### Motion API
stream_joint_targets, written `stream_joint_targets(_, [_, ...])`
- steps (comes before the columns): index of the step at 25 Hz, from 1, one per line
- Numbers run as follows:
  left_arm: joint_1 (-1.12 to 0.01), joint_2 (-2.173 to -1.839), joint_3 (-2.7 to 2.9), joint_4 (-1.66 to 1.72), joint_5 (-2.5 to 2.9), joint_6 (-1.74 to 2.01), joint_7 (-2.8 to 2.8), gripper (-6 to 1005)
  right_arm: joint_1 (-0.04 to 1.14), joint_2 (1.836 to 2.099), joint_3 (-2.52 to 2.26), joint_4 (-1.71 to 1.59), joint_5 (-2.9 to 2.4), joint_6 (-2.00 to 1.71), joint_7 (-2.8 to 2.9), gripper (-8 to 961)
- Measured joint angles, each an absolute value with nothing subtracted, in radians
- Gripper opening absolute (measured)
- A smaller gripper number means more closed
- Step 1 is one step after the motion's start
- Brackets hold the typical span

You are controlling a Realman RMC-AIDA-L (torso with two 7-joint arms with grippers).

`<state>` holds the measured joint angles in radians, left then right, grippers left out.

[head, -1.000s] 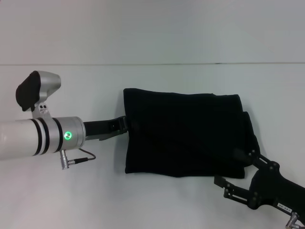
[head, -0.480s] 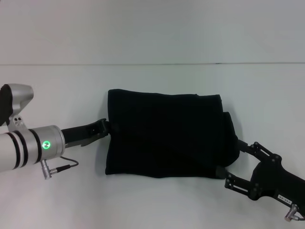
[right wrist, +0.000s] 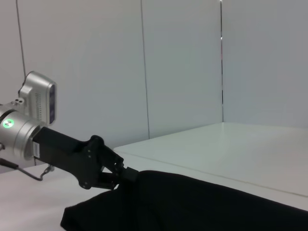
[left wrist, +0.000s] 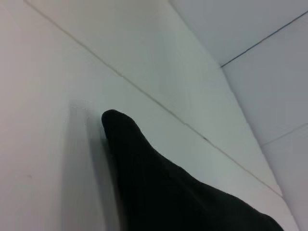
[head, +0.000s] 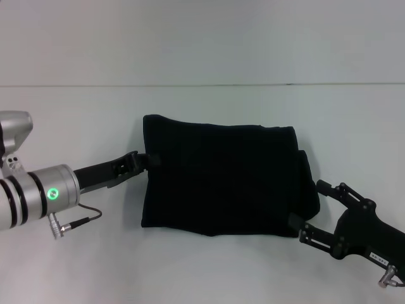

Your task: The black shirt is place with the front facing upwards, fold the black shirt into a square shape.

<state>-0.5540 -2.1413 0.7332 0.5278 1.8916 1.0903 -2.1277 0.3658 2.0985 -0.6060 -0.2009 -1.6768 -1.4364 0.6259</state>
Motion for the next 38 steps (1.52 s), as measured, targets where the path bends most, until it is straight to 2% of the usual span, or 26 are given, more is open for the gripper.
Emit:
stream_joint_targets(6, [-0.532,-2.140,0.722,0.527,1.880,1.096,-2.088,196,0.368,2.098,-0.583,-0.201,-1.676,-1.437,0.626,930])
stream_joint_targets(9, [-0.523,-2.137,0.668,0.532,1.878,1.143,-2.038,277,0.368,2.098,-0.574,-0.197,-1.676,-1.440,0.625,930])
stream_joint_targets(16, [-0.501,-2.095,0.615,0.566,1.878,1.360,-1.823,485,0.366,2.098,-0.545,-0.186,-1.677,-1.454,0.624,930])
stream_joint_targets(20, [-0.456,-2.117,0.636,0.659,1.889,1.503,-1.560,630,0.367,2.098,-0.530,-0.181,-1.677,-1.460,0.624,930])
stream_joint_targets(25, [-0.399,-2.151,0.651,0.705,1.893,1.604,-1.316,858,0.367,2.098,-0.529,-0.177,-1.677,-1.498,0.597,930])
stream_joint_targets(28, [-0.357,-2.165,0.668,0.717,1.907,1.613,-1.185,886,0.358,2.098,-0.537,-0.160,-1.681,-1.503,0.558,930])
stream_joint_targets(38, [-0.256,-2.164,0.691,0.706,1.939,1.601,-1.080,907,0.275,2.097,-0.558,-0.152,-1.727,-1.478,0.533,930])
